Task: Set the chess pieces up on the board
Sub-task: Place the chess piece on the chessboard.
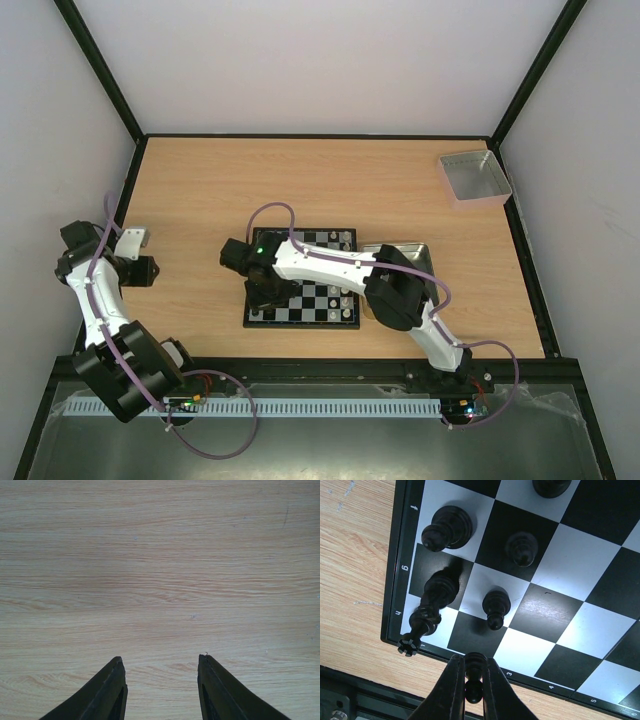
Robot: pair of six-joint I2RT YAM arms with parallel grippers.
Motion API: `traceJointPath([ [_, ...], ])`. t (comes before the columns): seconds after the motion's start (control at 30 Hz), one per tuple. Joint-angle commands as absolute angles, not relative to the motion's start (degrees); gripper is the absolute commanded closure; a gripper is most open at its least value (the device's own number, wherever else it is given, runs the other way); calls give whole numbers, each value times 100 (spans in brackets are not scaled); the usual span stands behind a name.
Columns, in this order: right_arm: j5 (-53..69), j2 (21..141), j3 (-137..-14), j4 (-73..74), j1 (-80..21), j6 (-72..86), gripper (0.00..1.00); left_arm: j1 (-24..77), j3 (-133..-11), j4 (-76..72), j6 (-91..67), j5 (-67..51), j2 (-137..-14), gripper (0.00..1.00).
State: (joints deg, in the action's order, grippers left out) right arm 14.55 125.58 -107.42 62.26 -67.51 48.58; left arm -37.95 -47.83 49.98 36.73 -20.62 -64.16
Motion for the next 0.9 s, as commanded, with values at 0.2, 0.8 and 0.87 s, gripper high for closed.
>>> traceJointPath([
  [0.2,1494,12551,-10578,6100,-6733,4843,93,-3841,-4813,5184,3795,-2223,-6398,60],
  [0.8,1472,12615,-10436,6001,-6715,4918,89,-3849,-4825,5260,3874,-2293,-6424,59],
  [0.87,1480,12617,-10430,5994,-6716,4928,89,-3857,-4834,5269,3892,-2307,-6446,59],
])
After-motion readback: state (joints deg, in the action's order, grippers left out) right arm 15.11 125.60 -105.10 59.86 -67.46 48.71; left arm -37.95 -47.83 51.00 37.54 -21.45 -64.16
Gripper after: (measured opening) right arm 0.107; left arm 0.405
